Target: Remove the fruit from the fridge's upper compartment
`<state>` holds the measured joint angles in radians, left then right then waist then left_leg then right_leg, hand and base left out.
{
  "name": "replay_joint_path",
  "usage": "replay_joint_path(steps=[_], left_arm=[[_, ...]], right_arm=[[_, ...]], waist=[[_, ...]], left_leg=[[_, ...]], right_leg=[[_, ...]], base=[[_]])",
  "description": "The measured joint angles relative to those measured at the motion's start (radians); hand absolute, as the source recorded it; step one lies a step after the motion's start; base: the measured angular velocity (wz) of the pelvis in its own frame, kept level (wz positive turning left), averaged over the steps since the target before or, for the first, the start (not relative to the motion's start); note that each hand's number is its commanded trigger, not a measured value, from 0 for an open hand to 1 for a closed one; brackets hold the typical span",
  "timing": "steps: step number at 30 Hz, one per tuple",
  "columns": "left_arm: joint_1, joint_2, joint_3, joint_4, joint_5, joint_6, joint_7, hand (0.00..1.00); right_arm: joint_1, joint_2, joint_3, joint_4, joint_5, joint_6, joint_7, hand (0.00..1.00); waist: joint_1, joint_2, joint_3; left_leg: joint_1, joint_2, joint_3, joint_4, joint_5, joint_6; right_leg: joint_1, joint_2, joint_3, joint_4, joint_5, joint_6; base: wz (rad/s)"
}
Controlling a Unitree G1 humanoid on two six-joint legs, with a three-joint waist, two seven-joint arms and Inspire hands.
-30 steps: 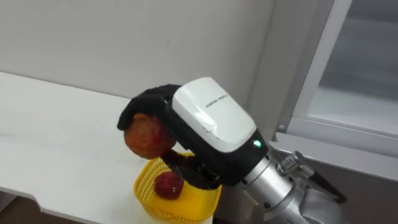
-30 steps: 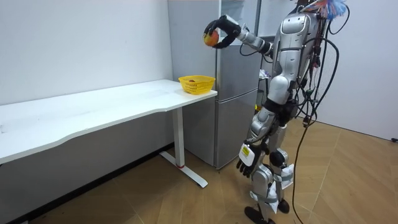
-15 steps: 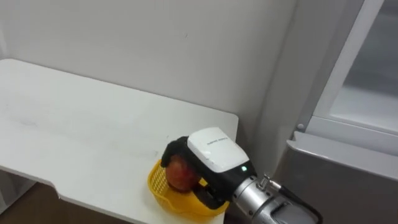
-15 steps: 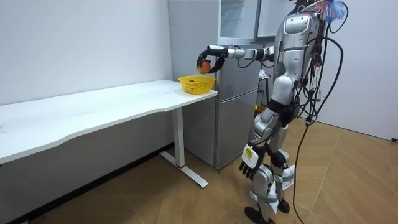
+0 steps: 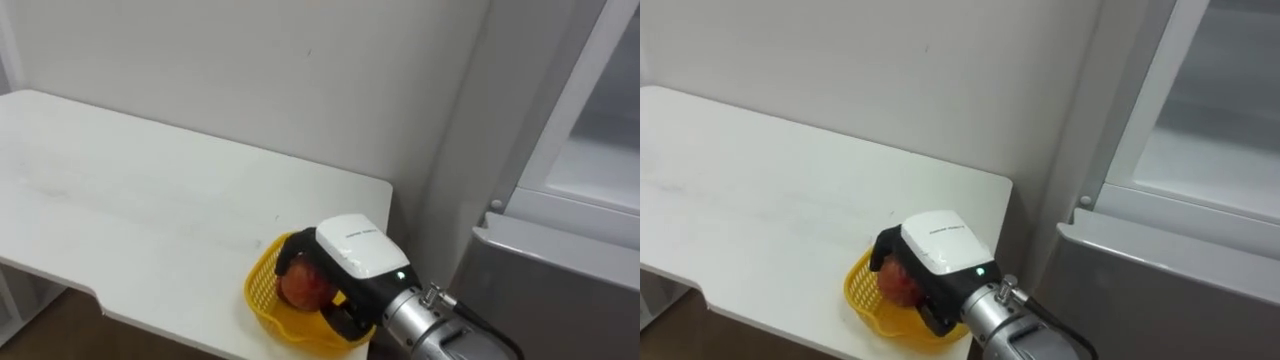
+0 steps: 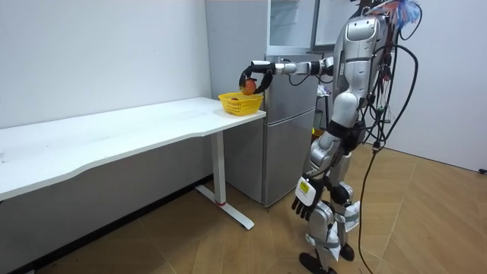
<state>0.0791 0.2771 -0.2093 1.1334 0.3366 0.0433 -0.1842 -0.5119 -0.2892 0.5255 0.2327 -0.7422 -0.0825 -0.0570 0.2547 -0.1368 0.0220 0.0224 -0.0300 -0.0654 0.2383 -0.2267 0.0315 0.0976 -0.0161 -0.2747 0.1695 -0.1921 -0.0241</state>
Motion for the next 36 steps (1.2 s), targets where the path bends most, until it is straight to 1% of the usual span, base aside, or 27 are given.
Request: replay_joint_path(steps=[5,8,9,10,11,12,13,21,31,36], left_arm=[[0.000,0.000,0.000,-0.001,0.000,0.000,0.002,0.00],[0.000,0.000,0.000,-0.003,0.000,0.000,0.002,0.00],[0.000,0.000,0.000,-0.003,0.000,0.001,0.002,0.00],[0.000,0.000,0.000,-0.003,0.000,0.001,0.002,0.00],[0.000,0.000,0.000,-0.003,0.000,0.001,0.002,0.00],[0.000,0.000,0.000,-0.003,0.000,0.001,0.003,0.00],[0.000,0.000,0.000,-0.003,0.000,0.001,0.004,0.00],[0.000,0.000,-0.004,-0.014,0.000,0.002,0.007,0.00],[0.000,0.000,-0.003,-0.014,0.000,0.002,0.008,0.00],[0.000,0.000,-0.002,-0.014,0.000,0.001,0.008,0.00]], right_arm=[[0.000,-0.001,0.000,0.029,0.000,0.011,-0.006,1.00],[0.000,-0.006,0.000,0.029,0.000,0.011,-0.007,1.00],[0.000,-0.006,0.000,0.029,0.000,0.011,-0.007,0.84],[0.000,-0.006,0.000,0.029,0.000,0.011,-0.007,0.58],[0.000,-0.006,0.000,0.029,0.000,0.011,-0.007,0.52],[0.000,-0.006,0.000,0.029,0.000,0.011,-0.007,0.04],[0.000,-0.006,0.000,0.029,0.000,0.011,-0.007,0.00],[0.000,-0.007,0.000,0.029,0.004,0.011,-0.020,0.00],[0.000,-0.009,0.001,0.029,0.010,0.011,-0.042,0.00],[0.000,-0.010,0.001,0.029,0.010,0.011,-0.042,0.00]], waist=[[0.000,0.004,0.0031],[0.000,0.005,0.0034],[0.000,0.005,0.0035],[0.000,0.005,0.0035],[0.000,0.006,0.0034],[0.000,0.006,0.0030],[0.000,0.006,0.0027],[0.001,0.009,0.0014],[0.001,0.008,0.0000],[0.001,0.008,0.0006]], left_leg=[[-0.001,0.000,0.000,0.000,0.000,0.000],[-0.002,0.000,0.000,0.000,0.000,0.000],[-0.002,0.000,0.000,0.000,0.000,0.000],[-0.002,0.000,0.000,0.000,0.000,0.000],[-0.002,0.000,0.000,0.000,0.000,0.000],[-0.002,0.000,0.000,0.000,0.000,0.000],[-0.002,0.000,0.000,0.000,0.000,0.000],[-0.001,0.000,0.001,0.001,0.000,0.000],[-0.001,0.000,0.001,0.003,0.000,0.000],[-0.001,0.000,0.001,0.004,0.000,0.000]], right_leg=[[-0.001,0.000,0.000,0.000,0.000,0.000],[-0.002,0.001,0.000,0.000,0.000,0.000],[-0.002,0.001,0.001,0.000,0.000,0.000],[-0.002,0.001,0.001,0.000,0.000,0.000],[-0.002,0.001,0.001,0.000,0.000,0.000],[-0.002,0.001,0.001,0.000,0.000,0.000],[-0.002,0.001,0.001,0.000,0.000,0.000],[-0.001,0.001,0.000,0.001,0.000,0.000],[0.000,0.001,0.001,0.001,0.000,0.000],[0.000,0.002,0.012,0.001,0.000,0.000]], base=[[0.00],[0.00],[0.00],[0.00],[0.00],[0.00],[0.00],[0.00],[0.00],[0.00]])
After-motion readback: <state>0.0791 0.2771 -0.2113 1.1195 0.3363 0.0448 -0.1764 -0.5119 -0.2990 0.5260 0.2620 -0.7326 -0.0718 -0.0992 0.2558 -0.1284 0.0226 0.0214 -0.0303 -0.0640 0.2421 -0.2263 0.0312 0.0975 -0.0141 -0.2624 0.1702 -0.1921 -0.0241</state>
